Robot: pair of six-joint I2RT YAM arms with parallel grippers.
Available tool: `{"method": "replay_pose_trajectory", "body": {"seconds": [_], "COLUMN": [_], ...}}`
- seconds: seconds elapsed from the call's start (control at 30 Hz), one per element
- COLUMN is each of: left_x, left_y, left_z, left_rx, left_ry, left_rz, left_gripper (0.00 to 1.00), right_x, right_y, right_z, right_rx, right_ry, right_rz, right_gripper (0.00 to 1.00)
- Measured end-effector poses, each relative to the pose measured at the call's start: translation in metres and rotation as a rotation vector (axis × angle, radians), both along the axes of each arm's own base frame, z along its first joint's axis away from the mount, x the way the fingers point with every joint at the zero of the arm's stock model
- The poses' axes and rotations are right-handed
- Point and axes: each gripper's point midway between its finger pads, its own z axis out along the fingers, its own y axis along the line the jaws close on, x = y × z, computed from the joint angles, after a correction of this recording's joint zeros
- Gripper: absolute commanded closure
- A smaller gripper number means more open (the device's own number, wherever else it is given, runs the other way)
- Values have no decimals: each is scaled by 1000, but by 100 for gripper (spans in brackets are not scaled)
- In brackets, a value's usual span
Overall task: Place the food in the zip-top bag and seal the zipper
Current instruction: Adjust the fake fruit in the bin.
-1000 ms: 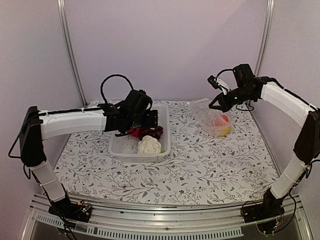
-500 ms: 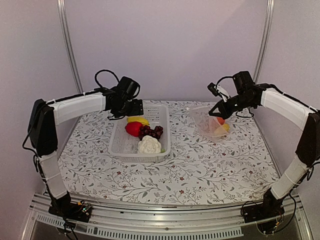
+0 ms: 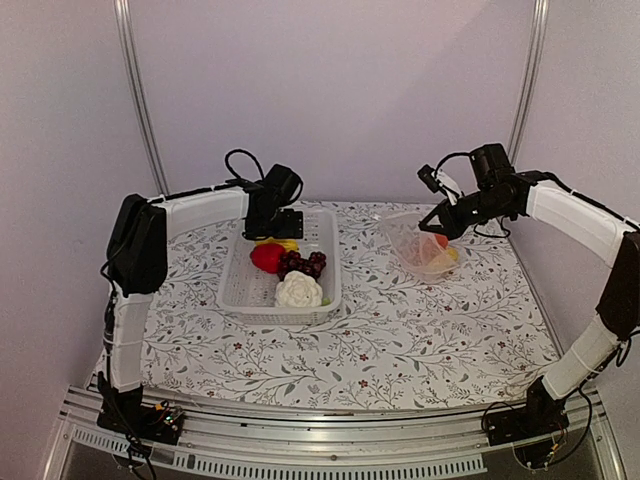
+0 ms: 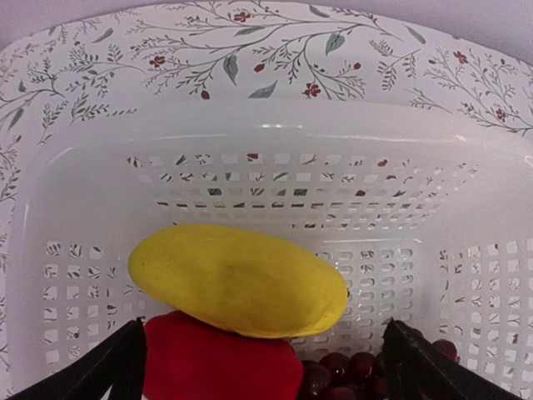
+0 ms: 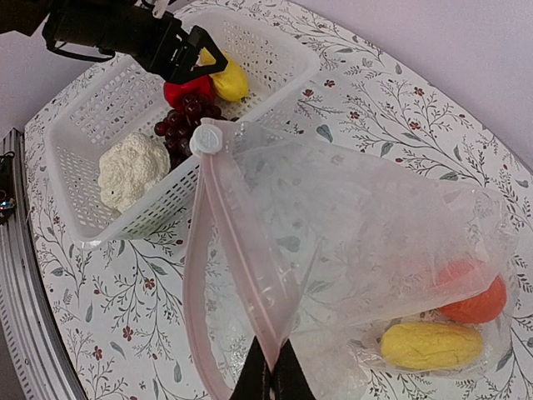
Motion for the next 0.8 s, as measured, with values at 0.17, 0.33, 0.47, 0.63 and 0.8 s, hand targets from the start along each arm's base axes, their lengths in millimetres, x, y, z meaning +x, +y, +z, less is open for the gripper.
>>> {"method": "replay_pose_trajectory", "body": {"seconds": [0.17,0.33,0.47,0.63,0.8], "left_x": [18,33,32,38,38], "left_y": [3,11,15,4,-6], "left_z": [-10,-24,-38,-57,-63], "left_rx": [-44,-80,-97,-137,-181], "left_ry": [12,29,61,90,108], "left_rz": [59,144,186,190,171], "left_gripper": [2,3,4,12,17], "right_x": [-1,-1,-2,-3,-4], "right_y": [0,0,0,1,1], "right_z": [1,1,0,-1,-2], "right_rx": [2,3,3,7,7], "right_ry": [-5,-9,-8,-4,-1], "right_rz": [1,1,2,7,11], "right_gripper": [100,100,100,100,100]}}
